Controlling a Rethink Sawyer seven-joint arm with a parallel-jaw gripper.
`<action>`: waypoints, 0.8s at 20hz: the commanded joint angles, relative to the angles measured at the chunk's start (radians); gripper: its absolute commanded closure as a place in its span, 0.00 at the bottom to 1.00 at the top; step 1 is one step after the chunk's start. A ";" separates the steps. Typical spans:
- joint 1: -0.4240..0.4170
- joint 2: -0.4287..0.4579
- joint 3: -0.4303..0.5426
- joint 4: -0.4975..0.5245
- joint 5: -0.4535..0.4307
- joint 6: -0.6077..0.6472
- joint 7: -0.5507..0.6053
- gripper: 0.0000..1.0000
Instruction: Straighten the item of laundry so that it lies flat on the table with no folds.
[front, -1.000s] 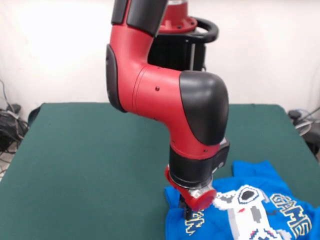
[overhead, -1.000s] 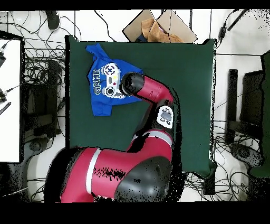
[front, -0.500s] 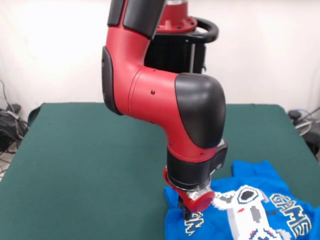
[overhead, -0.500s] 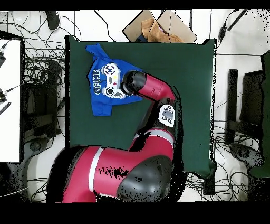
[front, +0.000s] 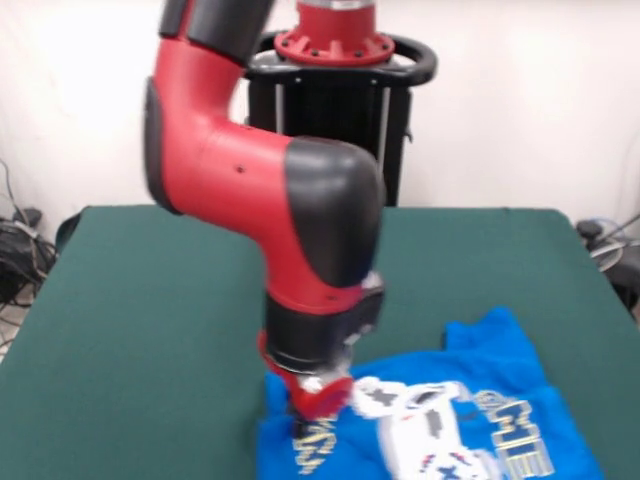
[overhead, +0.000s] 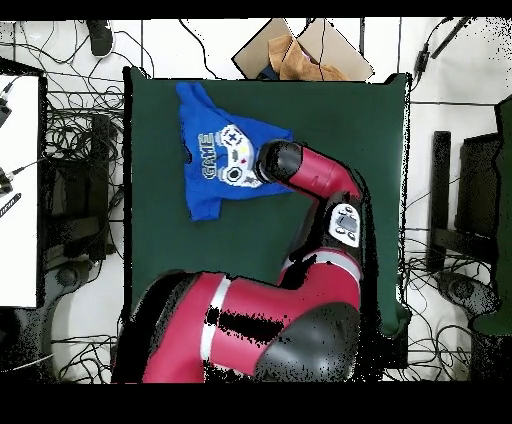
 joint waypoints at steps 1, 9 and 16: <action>-0.126 0.039 -0.021 0.212 -0.159 -0.117 -0.052 1.00; -0.218 -0.059 0.049 0.289 -0.270 -0.084 -0.085 1.00; -0.246 -0.131 0.081 0.380 -0.329 -0.079 -0.043 1.00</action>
